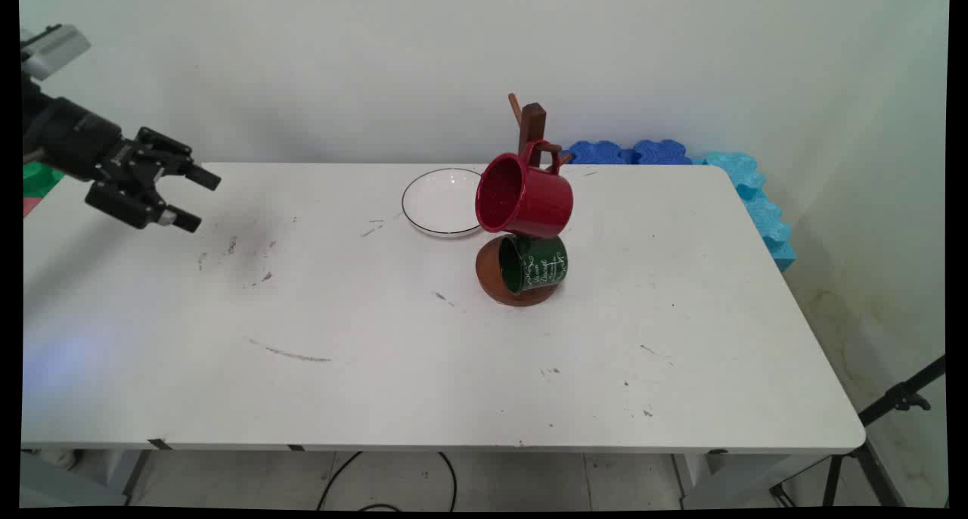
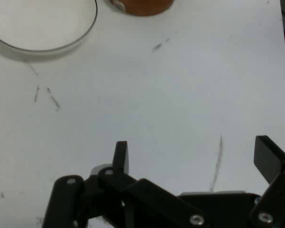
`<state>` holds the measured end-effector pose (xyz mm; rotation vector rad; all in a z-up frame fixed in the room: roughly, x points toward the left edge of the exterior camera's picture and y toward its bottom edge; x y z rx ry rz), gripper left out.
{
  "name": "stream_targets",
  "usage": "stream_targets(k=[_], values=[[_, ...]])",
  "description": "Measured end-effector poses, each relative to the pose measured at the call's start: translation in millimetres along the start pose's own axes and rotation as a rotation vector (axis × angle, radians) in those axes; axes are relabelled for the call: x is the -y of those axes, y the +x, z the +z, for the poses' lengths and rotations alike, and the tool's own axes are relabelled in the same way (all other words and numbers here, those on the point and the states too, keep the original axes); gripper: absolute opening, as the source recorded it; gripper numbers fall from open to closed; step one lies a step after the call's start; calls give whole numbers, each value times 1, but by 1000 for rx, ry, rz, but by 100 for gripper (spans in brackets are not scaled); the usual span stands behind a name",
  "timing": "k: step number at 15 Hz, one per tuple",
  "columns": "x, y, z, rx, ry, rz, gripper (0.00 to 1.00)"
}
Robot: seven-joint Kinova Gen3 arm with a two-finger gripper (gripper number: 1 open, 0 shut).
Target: Pick up the red mug from the rack
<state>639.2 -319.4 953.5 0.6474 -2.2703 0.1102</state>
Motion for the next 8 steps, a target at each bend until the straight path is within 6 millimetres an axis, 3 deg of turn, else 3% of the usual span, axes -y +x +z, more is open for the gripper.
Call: stream_targets(k=[3,8], values=[[0,21,3,-21,4,-35,100],[-10,85,13,-68,-15,-136,100]])
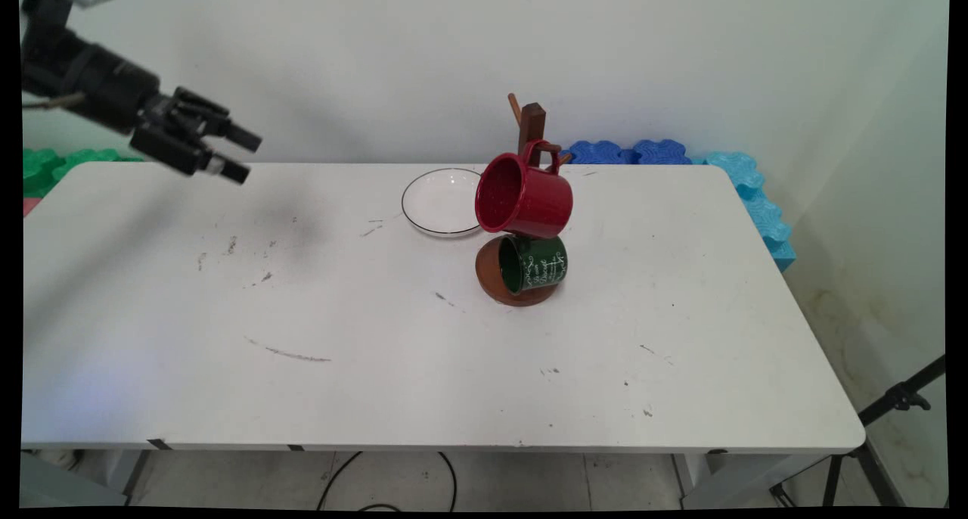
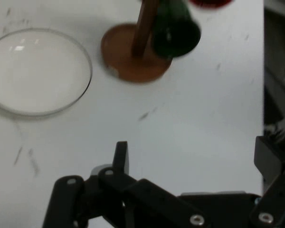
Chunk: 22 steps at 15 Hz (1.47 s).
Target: Pick up the red mug from the rack
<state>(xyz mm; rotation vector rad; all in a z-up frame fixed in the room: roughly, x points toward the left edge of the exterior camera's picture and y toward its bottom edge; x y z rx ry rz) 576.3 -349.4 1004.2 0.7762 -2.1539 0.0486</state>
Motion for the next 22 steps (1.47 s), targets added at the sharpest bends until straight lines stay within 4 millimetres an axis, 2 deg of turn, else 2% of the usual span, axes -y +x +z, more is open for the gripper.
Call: stream_targets(k=[5,7,10,14,22], values=[[-37,62,31,-40,-22,-112,100],[-47,78,45,-47,-22,-145,100],[-66,104,77,-56,-17,-204,100],[-92,126,119,-49,-16,-266,100],[-129,143,200,-39,-12,-311,100]])
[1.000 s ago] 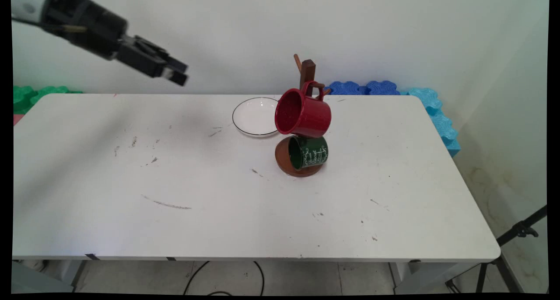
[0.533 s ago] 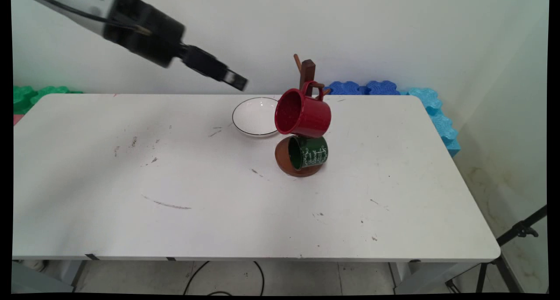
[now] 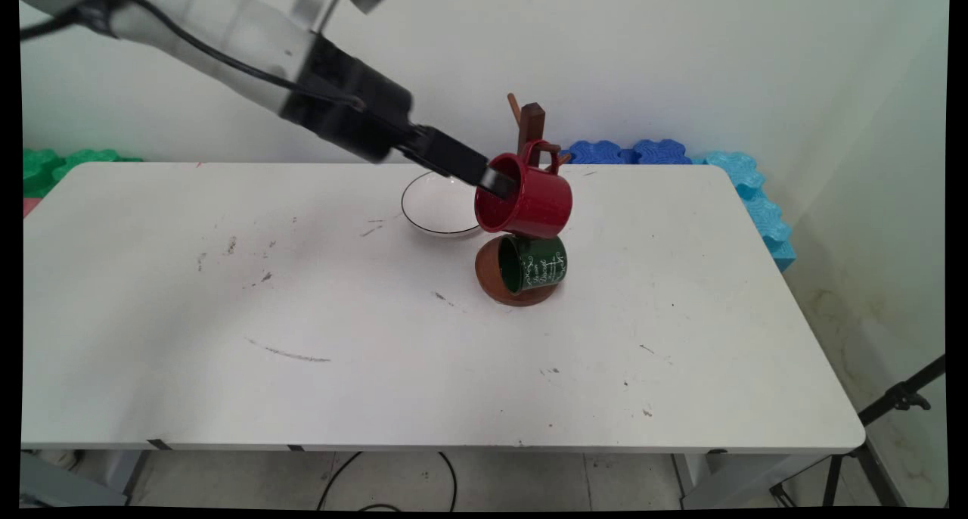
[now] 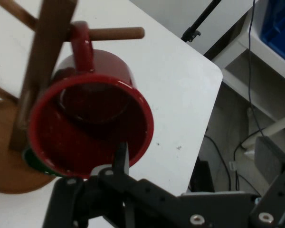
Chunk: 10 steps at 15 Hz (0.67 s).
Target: Pick up the red mug from the rack
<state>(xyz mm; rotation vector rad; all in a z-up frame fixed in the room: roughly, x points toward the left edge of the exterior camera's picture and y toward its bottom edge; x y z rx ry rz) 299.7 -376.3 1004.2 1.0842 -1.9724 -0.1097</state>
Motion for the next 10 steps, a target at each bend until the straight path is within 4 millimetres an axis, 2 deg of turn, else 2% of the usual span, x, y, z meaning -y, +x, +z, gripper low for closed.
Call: stream_targets(k=[6,10], values=[[-2,-7,51,8,37,21,100],[1,-11,73,7,56,30,100]])
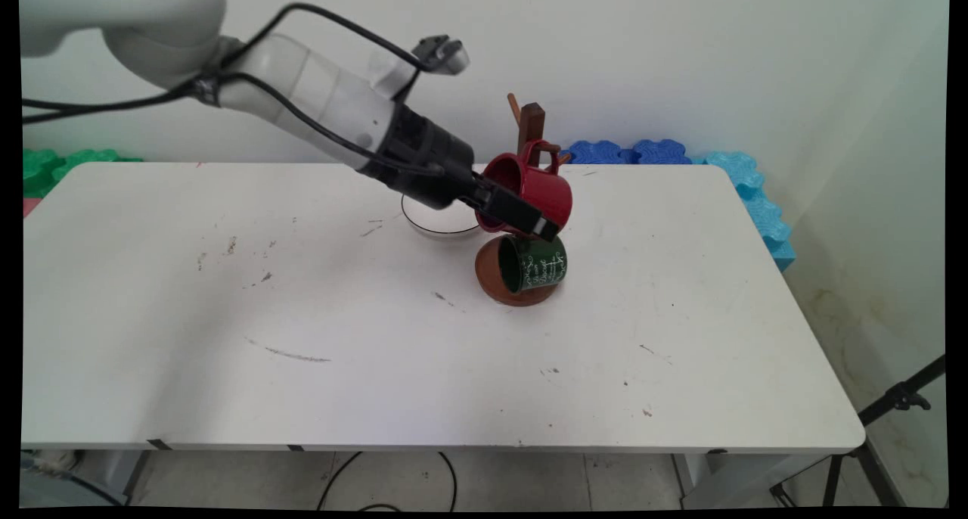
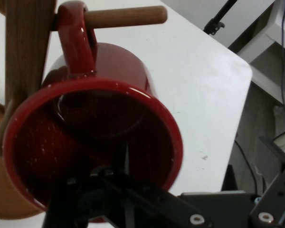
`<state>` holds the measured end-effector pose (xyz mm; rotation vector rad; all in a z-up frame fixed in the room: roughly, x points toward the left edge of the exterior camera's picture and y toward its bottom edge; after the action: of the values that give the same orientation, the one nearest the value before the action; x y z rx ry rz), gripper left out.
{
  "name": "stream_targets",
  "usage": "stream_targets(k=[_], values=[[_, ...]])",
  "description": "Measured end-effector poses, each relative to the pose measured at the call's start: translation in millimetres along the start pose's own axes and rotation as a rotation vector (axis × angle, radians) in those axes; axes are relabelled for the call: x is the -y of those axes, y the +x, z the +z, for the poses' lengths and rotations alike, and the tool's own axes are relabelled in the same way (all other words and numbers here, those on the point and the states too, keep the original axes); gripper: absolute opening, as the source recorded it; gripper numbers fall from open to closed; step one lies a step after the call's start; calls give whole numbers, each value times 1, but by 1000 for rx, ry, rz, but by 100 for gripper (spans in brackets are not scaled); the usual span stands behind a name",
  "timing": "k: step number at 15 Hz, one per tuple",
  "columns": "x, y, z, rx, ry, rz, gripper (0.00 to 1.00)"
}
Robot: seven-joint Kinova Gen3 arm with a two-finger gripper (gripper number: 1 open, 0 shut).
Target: Pick up the red mug from the rack, then place the picked object on the table
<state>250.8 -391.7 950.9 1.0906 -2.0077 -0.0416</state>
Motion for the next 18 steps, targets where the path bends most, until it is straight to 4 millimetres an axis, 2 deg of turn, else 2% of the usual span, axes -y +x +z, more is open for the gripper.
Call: stream_targets(k=[8,9,14,18], values=[[3,-3,27,-29,25,27,100],[3,-3,29,-35,26,30,0],[4,-1,33,-27,10,27,0],[-1,4,23,-75,15,42,0]])
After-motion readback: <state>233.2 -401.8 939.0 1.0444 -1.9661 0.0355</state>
